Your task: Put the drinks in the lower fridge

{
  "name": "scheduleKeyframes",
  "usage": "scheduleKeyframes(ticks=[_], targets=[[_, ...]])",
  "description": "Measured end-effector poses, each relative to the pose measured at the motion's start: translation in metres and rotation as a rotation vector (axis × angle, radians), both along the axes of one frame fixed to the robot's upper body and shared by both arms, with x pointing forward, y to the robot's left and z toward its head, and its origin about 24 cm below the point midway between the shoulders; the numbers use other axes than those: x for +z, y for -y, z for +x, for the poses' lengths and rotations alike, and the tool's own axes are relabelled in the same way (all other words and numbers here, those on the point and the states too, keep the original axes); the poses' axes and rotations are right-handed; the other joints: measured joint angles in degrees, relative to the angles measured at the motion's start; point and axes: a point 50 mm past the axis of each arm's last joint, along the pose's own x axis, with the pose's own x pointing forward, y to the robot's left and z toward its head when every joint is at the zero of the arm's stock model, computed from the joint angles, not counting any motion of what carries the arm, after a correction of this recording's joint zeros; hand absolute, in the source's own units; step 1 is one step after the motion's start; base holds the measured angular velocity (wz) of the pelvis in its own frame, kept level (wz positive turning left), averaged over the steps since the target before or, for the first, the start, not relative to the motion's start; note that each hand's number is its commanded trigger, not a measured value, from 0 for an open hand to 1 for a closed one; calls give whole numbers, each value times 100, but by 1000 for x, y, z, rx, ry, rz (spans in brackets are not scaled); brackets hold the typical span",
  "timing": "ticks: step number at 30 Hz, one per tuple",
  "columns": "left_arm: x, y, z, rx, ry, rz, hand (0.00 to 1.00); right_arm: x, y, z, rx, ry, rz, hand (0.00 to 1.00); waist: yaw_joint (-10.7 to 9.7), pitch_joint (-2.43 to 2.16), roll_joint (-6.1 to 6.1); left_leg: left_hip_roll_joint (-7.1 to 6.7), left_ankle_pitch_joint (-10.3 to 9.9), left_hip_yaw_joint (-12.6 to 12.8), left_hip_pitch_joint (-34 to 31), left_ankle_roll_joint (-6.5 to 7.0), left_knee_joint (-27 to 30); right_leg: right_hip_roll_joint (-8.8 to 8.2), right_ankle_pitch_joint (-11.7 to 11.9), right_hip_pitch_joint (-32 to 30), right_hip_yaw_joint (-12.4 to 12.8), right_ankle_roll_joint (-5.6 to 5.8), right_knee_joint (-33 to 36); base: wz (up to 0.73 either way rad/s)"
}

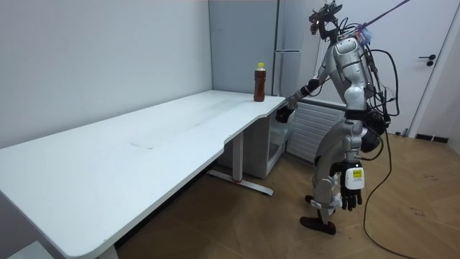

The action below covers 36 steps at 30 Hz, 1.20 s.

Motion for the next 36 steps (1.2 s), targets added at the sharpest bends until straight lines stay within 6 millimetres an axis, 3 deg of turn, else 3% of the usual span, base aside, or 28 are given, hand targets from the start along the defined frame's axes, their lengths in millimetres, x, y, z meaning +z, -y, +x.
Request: scheduleKeyframes(ticks=[5,12,28,36], targets=[[1,-2,1,11,13,29,0,0,5,-3,-45,-15,-5,0,-11,1,10,66,-297,8,-215,-52,578,-64,-250,-173,-13,-78,513,-1],[1,-3,1,35,27,28,0,2,11,-6,-66,-10,-17,0,-30,-7,22,76,-480,2,-309,-108,957,-79,-461,-256,-9,-148,890,0],[1,-5,-6,62,17,31,0,8,19,-6,-63,62,-83,0,-4,-12,25,88,-498,-3,-283,-136,1060,-77,-479,-241,9,-185,1003,0],[-2,-13,-22,84,-18,41,0,6,19,-5,-39,93,-100,0,-22,-7,12,91,-499,-7,-281,-136,1061,-77,-473,-238,6,-194,999,0]])
